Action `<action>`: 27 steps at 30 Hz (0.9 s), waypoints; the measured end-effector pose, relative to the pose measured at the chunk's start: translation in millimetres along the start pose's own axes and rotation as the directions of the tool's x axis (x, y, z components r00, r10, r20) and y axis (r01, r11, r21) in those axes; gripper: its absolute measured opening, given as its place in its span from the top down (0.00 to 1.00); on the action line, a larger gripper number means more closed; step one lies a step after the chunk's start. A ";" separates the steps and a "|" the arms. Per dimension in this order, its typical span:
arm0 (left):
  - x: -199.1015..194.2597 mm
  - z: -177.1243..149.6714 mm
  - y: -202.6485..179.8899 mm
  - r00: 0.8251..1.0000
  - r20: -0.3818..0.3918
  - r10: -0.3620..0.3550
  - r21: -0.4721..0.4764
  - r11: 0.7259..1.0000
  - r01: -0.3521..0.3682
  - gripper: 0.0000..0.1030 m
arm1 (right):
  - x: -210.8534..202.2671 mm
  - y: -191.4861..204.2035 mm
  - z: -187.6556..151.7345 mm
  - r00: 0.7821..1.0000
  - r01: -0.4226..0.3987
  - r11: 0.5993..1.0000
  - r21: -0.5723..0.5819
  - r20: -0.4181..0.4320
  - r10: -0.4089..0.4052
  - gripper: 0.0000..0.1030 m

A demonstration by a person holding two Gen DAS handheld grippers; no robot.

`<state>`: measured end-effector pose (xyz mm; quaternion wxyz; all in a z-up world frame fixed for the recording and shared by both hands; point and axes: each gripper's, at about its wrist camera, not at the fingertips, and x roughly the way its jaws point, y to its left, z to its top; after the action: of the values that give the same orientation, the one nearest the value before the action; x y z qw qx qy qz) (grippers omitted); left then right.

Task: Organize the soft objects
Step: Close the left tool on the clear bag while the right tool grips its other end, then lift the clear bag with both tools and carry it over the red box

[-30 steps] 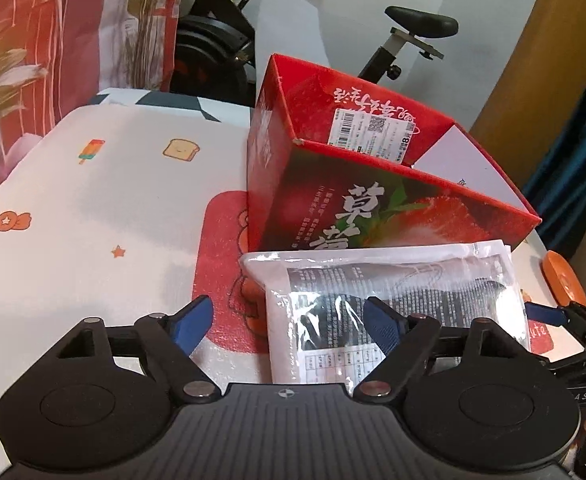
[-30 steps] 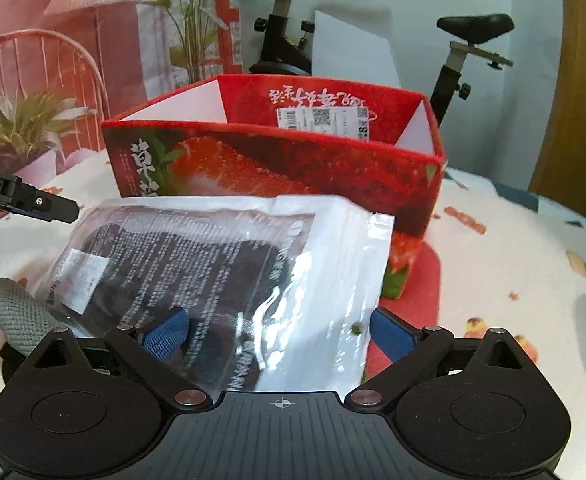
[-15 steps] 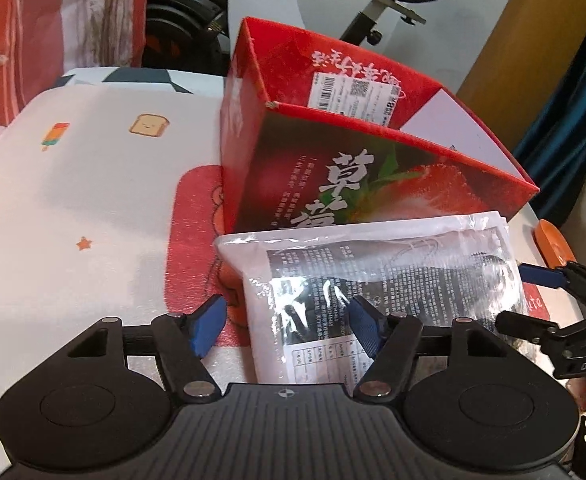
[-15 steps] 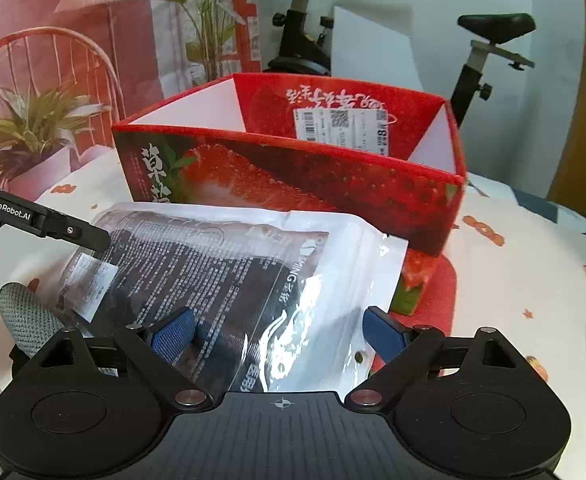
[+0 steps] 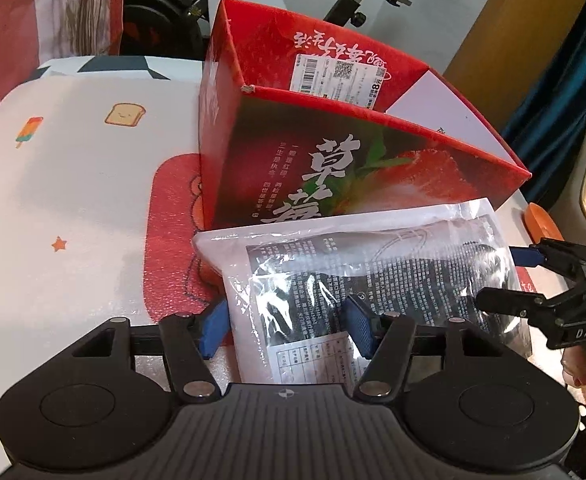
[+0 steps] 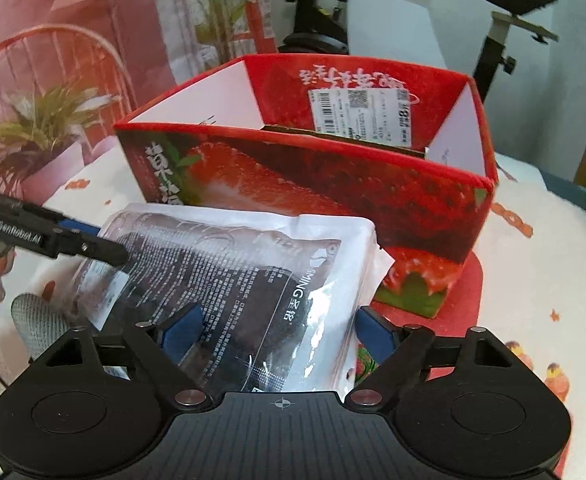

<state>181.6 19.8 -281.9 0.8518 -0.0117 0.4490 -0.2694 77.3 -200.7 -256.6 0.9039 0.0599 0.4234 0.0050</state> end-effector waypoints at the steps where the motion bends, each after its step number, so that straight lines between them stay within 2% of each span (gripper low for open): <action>1: 0.7 0.8 0.4 1.000 -0.004 -0.003 -0.001 1.000 0.003 0.38 | -1.0 2.4 0.6 1.000 0.003 1.000 -0.023 -0.005 -0.003 0.22; 5: 7.0 4.6 4.1 1.000 -0.016 -0.014 -0.002 1.000 0.014 0.34 | -0.3 12.1 0.3 1.000 0.006 0.991 -0.133 -0.028 -0.009 0.22; 10: 14.4 11.0 7.0 0.999 -0.021 -0.025 -0.034 0.999 0.024 0.35 | -0.7 8.2 6.2 0.999 -0.019 0.993 -0.114 -0.047 0.014 0.24; 14: 7.8 14.3 -2.1 1.000 0.002 -0.018 -0.023 1.000 0.018 0.38 | -11.7 10.6 7.5 1.000 -0.023 0.991 -0.131 -0.017 0.021 0.34; 17: -0.8 17.4 -5.8 1.000 0.026 -0.008 -0.019 1.000 0.008 0.45 | -22.5 10.1 9.6 1.000 -0.018 0.990 -0.138 0.008 0.019 0.44; 21: -19.1 21.0 -10.6 0.997 0.076 0.016 -0.001 1.000 -0.016 0.49 | -38.4 8.3 15.8 0.999 -0.009 0.992 -0.125 0.048 0.015 0.56; 27: -54.2 28.8 -26.2 0.983 0.178 0.047 0.048 0.997 -0.056 0.50 | -60.2 11.4 31.9 0.991 -0.005 0.994 -0.112 0.136 0.020 0.59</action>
<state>167.6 16.5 -216.7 0.8950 -0.0013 0.3645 -0.2571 63.6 -196.3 -189.0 0.9327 0.0120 0.3591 0.0301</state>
